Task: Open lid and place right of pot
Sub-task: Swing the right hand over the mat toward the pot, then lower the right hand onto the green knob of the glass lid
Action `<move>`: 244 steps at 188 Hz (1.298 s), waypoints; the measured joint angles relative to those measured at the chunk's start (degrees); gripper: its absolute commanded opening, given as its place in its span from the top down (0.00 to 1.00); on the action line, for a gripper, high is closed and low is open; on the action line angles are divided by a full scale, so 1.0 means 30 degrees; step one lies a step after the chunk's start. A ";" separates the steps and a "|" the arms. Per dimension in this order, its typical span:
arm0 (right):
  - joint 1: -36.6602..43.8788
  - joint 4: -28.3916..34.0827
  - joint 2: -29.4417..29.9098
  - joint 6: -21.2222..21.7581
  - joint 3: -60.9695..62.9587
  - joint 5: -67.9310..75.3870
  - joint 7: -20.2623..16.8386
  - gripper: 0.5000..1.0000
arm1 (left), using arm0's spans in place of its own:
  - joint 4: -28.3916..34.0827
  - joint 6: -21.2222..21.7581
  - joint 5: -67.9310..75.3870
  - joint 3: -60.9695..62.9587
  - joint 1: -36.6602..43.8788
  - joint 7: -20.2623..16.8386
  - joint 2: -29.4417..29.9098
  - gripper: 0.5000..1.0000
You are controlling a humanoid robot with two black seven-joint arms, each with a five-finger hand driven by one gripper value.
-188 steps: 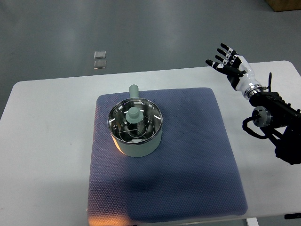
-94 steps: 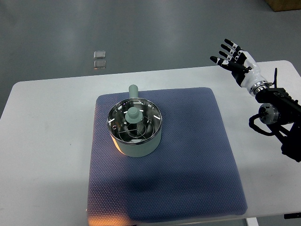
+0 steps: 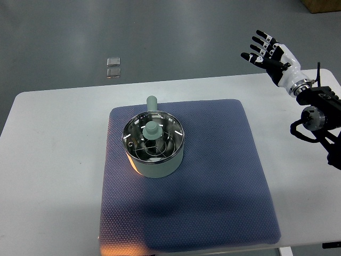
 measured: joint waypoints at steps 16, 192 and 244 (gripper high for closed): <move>0.0117 0.0000 -0.0136 0.0589 -0.0041 -0.0861 -0.0021 0.14 | 0.0000 0.0000 0.0000 0.0000 -0.0001 0.0000 0.0000 0.00; 0.4141 0.4137 -0.1788 0.5875 -0.2543 -1.4424 0.0118 0.15 | 0.0000 -0.0001 -0.0003 0.0001 -0.0001 0.0000 0.0000 0.00; 0.5657 0.5194 -0.1533 0.7430 -0.3760 -1.7363 0.0088 0.15 | -0.0008 -0.0001 -0.0005 0.0001 -0.0001 0.0000 0.0000 0.00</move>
